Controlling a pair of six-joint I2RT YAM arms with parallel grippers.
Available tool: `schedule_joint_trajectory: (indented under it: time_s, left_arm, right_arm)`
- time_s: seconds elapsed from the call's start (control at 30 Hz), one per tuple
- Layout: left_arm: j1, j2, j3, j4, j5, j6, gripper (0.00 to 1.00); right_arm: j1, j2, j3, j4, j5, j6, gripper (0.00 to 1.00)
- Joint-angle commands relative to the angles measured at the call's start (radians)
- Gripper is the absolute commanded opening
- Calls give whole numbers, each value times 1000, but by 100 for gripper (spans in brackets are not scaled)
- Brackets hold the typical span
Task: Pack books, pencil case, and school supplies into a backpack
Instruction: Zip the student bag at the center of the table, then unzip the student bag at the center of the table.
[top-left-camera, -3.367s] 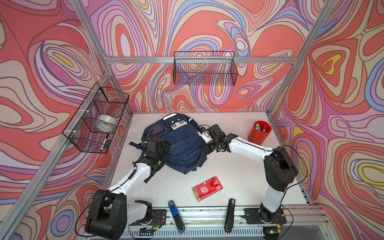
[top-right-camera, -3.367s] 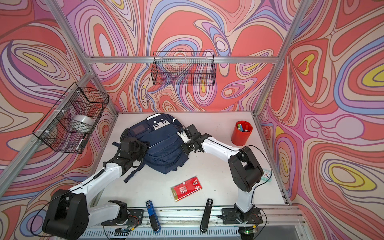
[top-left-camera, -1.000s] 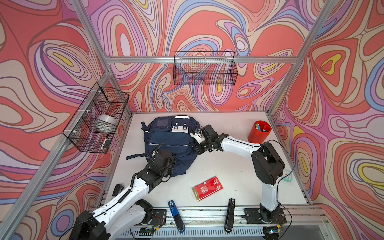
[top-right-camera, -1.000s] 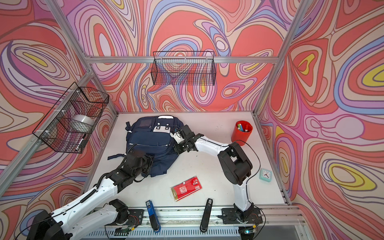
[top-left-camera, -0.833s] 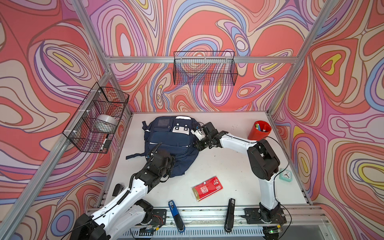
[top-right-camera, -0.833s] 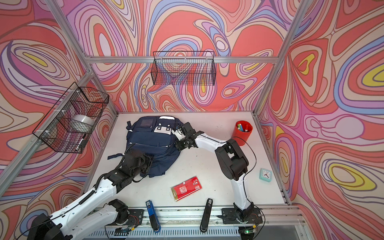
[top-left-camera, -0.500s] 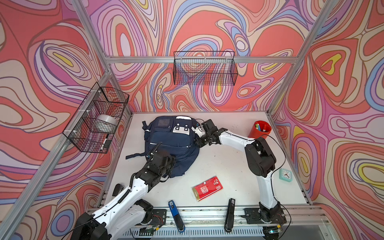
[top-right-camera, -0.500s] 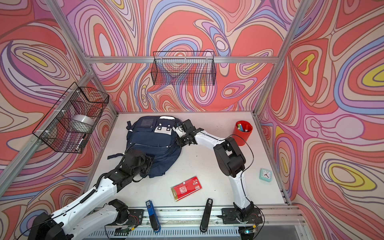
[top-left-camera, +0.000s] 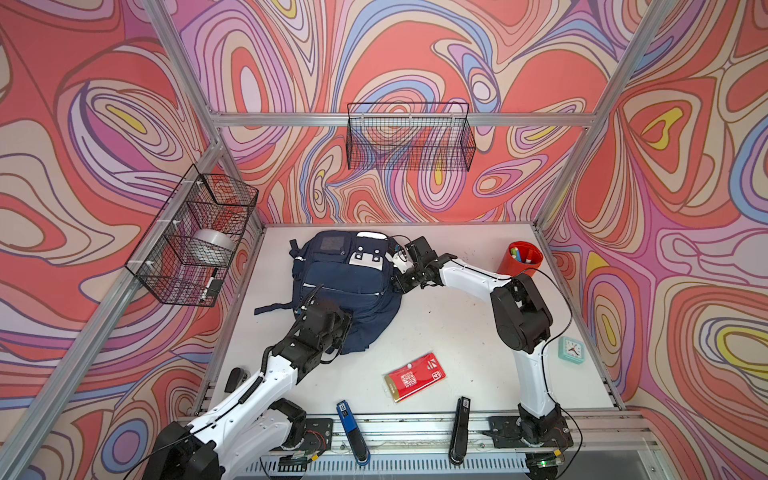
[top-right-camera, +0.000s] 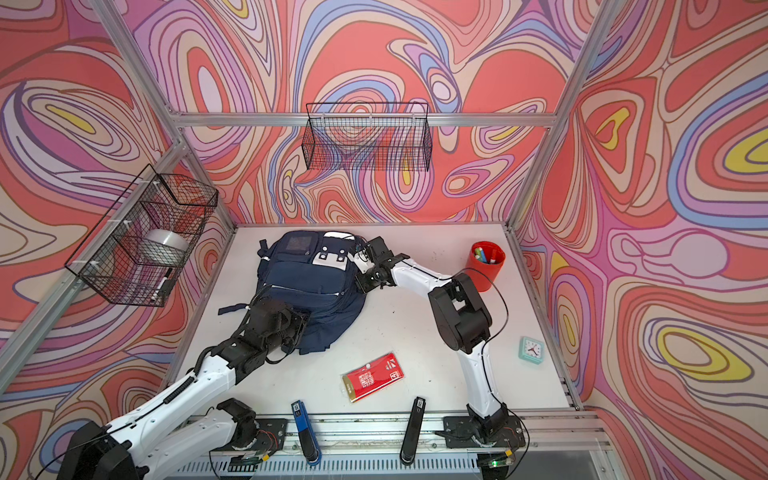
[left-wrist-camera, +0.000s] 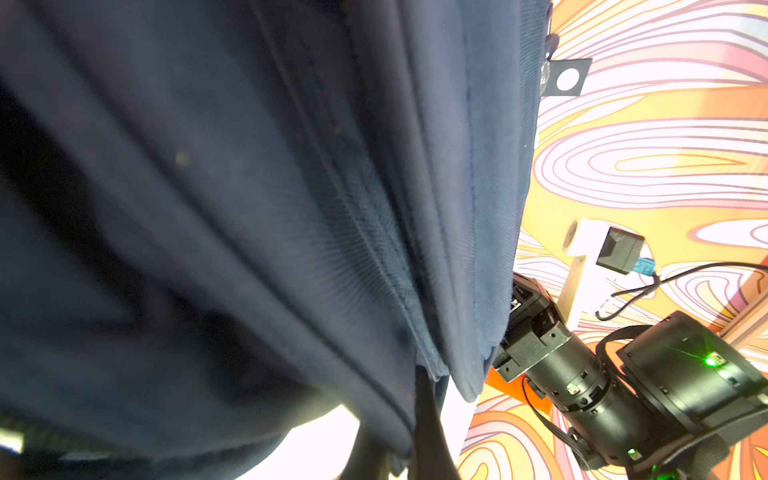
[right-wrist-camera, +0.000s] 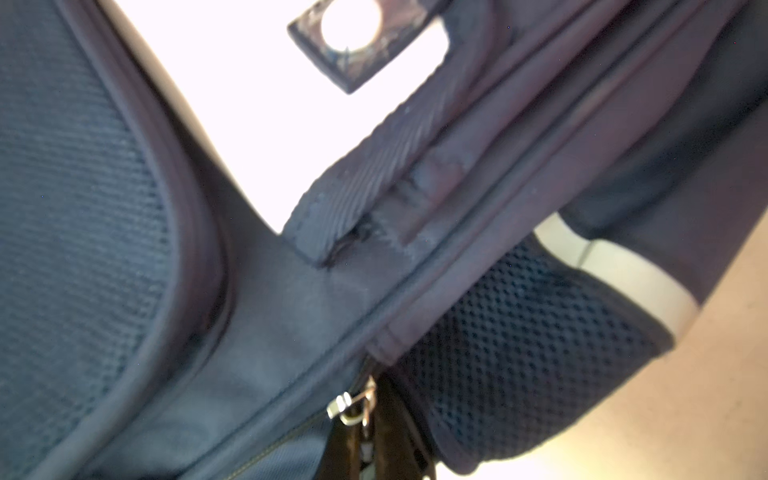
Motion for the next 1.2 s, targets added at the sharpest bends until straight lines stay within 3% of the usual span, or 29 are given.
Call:
schedule_joint_trajectory:
  time_s: [0.0,0.07,0.1,0.13,0.2,0.33,0.4,0.43,0.47,0.5,0.53,0.7,0.83,0.9,1.1,1.17]
  left_arm:
    - [15,-33,0,-53,-46,25,0]
    - [14,-23,-8,-32,-32,18,0]
    - [15,-21,-9,-28,-28,14,0]
    - [14,-22,-8,-32,-27,4,19]
    - [15,-31,-4,-11,-27,20,45]
    - [15,-67,61,-64,-52,67,73]
    - [15,-87,93,-88,-52,110,79]
    - [15,-97,111,-94,-48,142,83]
    - [15,-103,128,-91,-38,177,84]
    - [15,-108,145,-95,-29,209,84]
    - [15,-113,159,-89,-20,250,85]
    - [30,-113,221,-56,29,557,86]
    - [93,-30,354,-228,44,795,89]
    - [154,18,389,-269,92,856,88]
    - [256,99,372,-223,60,930,84]
    - [330,132,361,-187,129,926,83]
  right_arm:
    - [-92,51,33,-52,214,5,0]
    - [-91,30,26,-44,189,10,0]
    - [-90,14,19,-44,159,11,5]
    - [-88,-7,10,-48,122,8,20]
    - [-82,-57,-18,-39,88,16,40]
    - [-74,-183,-101,-17,104,17,55]
    - [-74,-237,-162,22,115,4,61]
    - [-73,-269,-186,38,116,-7,71]
    - [-74,-287,-212,57,110,-16,73]
    - [-72,-312,-242,87,98,-35,93]
    - [-72,-338,-274,123,88,-56,98]
    - [-71,-421,-342,210,-36,-185,98]
    - [-72,-418,-372,270,-132,-287,85]
    - [-66,-398,-379,280,-193,-363,77]
    - [6,-325,-332,228,-186,-522,78]
    - [21,-316,-339,260,-195,-554,79]
